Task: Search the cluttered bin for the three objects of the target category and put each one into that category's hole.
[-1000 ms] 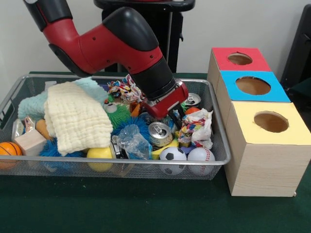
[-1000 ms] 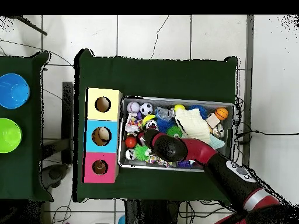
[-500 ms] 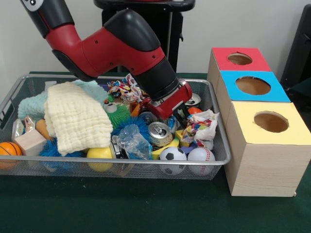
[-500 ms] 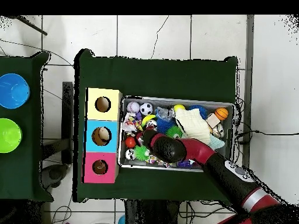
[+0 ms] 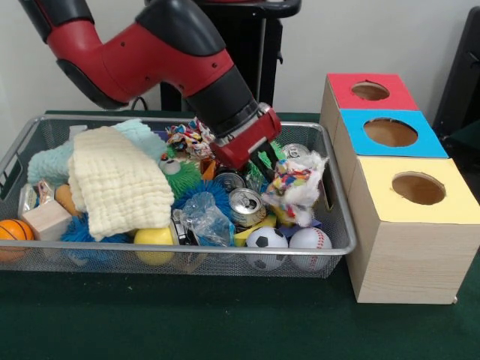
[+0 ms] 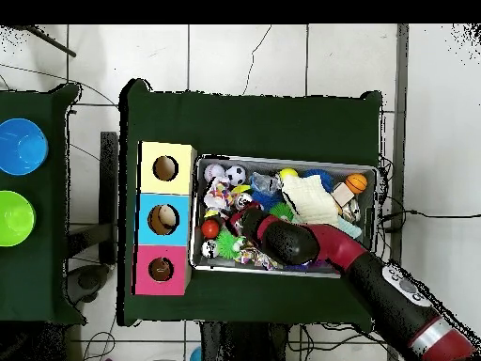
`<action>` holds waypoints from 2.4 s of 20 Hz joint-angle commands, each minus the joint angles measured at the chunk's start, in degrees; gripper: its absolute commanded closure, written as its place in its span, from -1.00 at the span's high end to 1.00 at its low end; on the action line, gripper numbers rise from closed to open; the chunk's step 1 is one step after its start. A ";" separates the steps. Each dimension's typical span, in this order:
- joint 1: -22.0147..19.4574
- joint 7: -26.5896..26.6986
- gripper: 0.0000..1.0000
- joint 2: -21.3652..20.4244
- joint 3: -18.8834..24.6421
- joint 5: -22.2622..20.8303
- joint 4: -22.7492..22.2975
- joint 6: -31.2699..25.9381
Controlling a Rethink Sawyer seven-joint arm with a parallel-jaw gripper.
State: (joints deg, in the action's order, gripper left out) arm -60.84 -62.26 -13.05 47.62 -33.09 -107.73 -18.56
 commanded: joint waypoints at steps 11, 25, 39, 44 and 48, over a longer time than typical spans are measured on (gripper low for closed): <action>-2.61 3.69 -1.00 -17.45 3.69 3.25 -4.00 -26.58; 2.06 2.53 -1.00 -22.56 -0.19 3.01 -0.84 -37.37; 6.87 -0.77 -1.00 -22.09 -4.12 0.52 3.28 -40.60; 9.74 -3.12 -1.00 -20.78 -6.83 -0.79 4.76 -38.37; 11.55 -4.26 -1.00 -19.58 -8.72 -1.51 5.62 -35.90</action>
State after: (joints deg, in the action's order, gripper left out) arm -51.29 -62.26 -35.02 44.19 -31.24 -108.65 -55.06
